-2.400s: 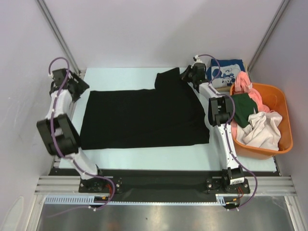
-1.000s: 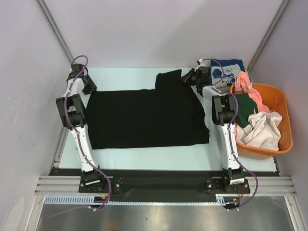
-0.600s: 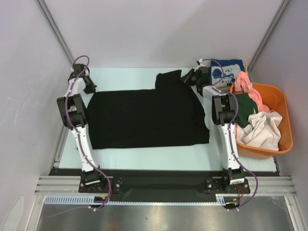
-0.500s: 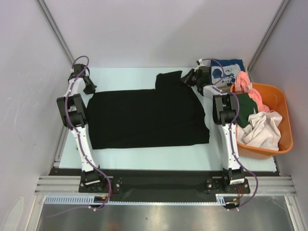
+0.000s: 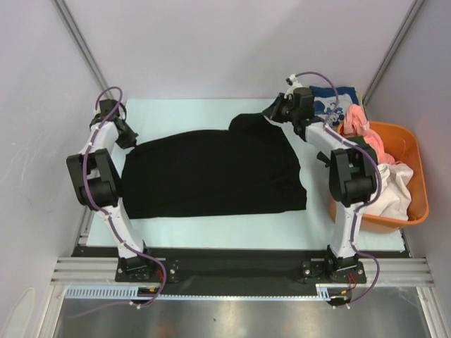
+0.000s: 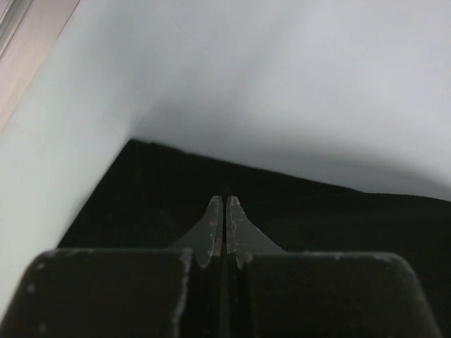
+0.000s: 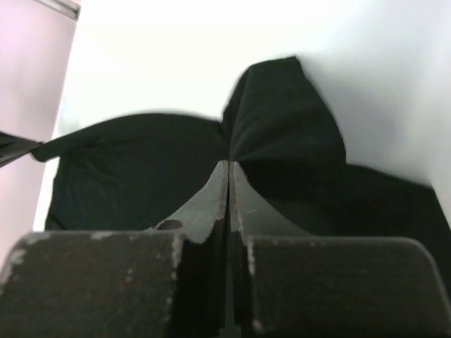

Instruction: Fold and stack the t-shirts

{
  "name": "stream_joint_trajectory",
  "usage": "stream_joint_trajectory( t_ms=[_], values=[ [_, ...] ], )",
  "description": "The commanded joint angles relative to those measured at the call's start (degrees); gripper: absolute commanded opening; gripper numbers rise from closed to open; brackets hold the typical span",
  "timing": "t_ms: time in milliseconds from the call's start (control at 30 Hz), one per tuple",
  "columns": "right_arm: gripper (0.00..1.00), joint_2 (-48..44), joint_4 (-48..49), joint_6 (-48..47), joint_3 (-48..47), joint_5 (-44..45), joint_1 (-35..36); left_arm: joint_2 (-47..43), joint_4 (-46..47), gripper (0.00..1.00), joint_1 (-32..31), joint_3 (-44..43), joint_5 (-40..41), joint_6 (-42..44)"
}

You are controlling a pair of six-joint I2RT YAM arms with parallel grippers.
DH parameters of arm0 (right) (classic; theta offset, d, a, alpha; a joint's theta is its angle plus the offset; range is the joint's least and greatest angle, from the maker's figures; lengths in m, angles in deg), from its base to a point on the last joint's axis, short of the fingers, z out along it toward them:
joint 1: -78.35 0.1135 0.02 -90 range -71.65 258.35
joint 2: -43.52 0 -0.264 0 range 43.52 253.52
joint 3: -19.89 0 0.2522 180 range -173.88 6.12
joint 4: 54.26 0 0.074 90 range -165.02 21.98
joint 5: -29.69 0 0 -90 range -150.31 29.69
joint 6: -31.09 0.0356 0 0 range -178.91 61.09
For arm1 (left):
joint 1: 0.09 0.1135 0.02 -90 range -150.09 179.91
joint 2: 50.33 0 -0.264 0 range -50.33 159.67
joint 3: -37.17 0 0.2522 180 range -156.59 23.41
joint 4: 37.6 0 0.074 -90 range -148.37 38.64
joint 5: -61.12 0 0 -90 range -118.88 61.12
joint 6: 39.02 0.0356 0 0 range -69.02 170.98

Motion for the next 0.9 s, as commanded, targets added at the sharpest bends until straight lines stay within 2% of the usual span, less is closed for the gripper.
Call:
stream_joint_trajectory(
  t_ms=[0,233,567,867],
  values=[
    [0.00,-7.00,-3.35,-2.47,7.00,3.92,-1.04,-6.42,2.31,0.00,0.50,5.53,-0.46,-0.88],
    [0.00,-19.74,-6.34,-3.08,18.96,6.91,-2.80,-12.32,4.33,0.00,1.73,15.46,-1.17,0.17],
    [0.00,-30.30,-8.89,-1.59,30.40,9.98,-5.88,-13.99,3.90,0.00,6.56,18.46,-1.17,1.49],
    [0.00,-35.39,-8.98,-0.18,37.43,10.86,-6.23,-14.70,5.21,0.00,7.27,19.78,-3.36,1.58]
  ],
)
